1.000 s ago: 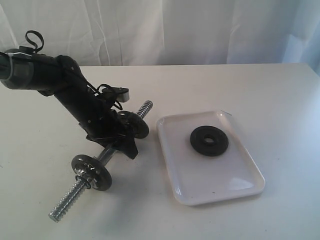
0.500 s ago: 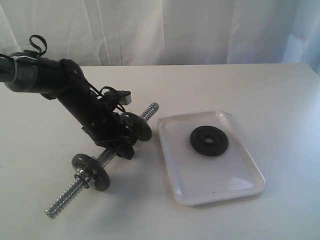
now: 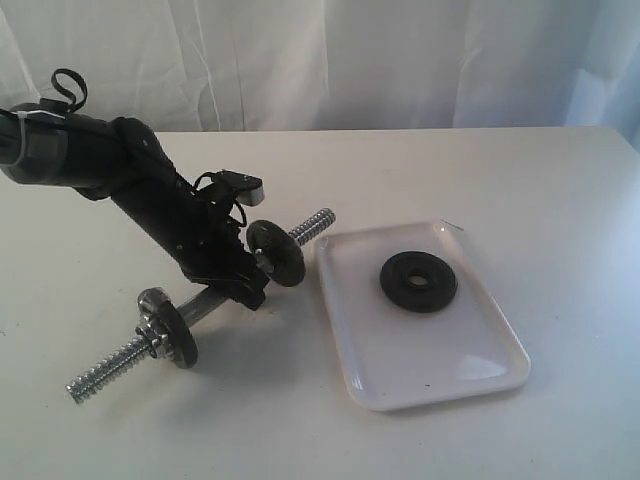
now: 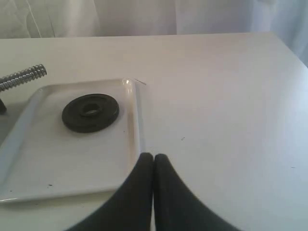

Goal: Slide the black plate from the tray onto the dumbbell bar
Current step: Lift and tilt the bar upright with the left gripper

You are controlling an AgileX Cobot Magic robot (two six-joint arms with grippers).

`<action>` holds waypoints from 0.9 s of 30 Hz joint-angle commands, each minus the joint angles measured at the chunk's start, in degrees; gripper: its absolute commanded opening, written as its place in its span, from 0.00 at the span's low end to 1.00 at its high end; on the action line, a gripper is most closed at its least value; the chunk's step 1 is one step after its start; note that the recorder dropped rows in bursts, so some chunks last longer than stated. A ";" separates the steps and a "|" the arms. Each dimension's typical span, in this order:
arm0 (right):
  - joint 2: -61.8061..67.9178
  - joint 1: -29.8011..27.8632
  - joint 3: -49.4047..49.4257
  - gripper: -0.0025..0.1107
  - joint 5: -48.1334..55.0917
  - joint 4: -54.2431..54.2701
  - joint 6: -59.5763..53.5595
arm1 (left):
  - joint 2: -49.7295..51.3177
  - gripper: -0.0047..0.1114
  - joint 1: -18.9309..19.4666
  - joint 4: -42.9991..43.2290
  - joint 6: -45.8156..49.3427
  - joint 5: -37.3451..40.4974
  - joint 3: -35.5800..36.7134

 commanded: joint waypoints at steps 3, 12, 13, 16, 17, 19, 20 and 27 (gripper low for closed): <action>-0.33 -0.21 0.31 0.02 -0.84 -0.18 0.08 | -5.77 0.04 0.05 -4.92 1.11 -0.20 -1.09; -0.33 -0.21 0.31 0.02 -0.84 -0.18 0.08 | -9.48 0.04 0.05 -8.84 5.57 2.17 -1.09; -0.33 -0.21 0.31 0.02 -0.84 -0.18 -0.19 | -10.21 0.04 0.05 -10.04 6.81 2.77 -1.09; -0.33 -0.21 0.31 0.02 -0.84 -1.03 -0.61 | -11.58 0.04 0.05 -11.76 8.49 4.22 -1.09; -0.33 -0.21 0.31 0.02 -0.84 -1.03 -0.61 | -11.94 0.04 0.05 -11.76 8.49 4.25 -1.09; -0.33 -0.21 0.31 0.02 -0.84 -1.03 -0.61 | -12.49 0.04 0.05 -11.66 8.61 4.61 -1.09; -0.33 -0.21 0.31 0.02 -0.84 -1.03 -0.61 | -12.79 0.04 0.05 -11.66 9.04 5.50 -0.98; -0.33 -0.21 0.31 0.02 -9.66 -0.77 1.70 | -14.86 0.04 0.05 -11.45 9.96 7.65 -0.98</action>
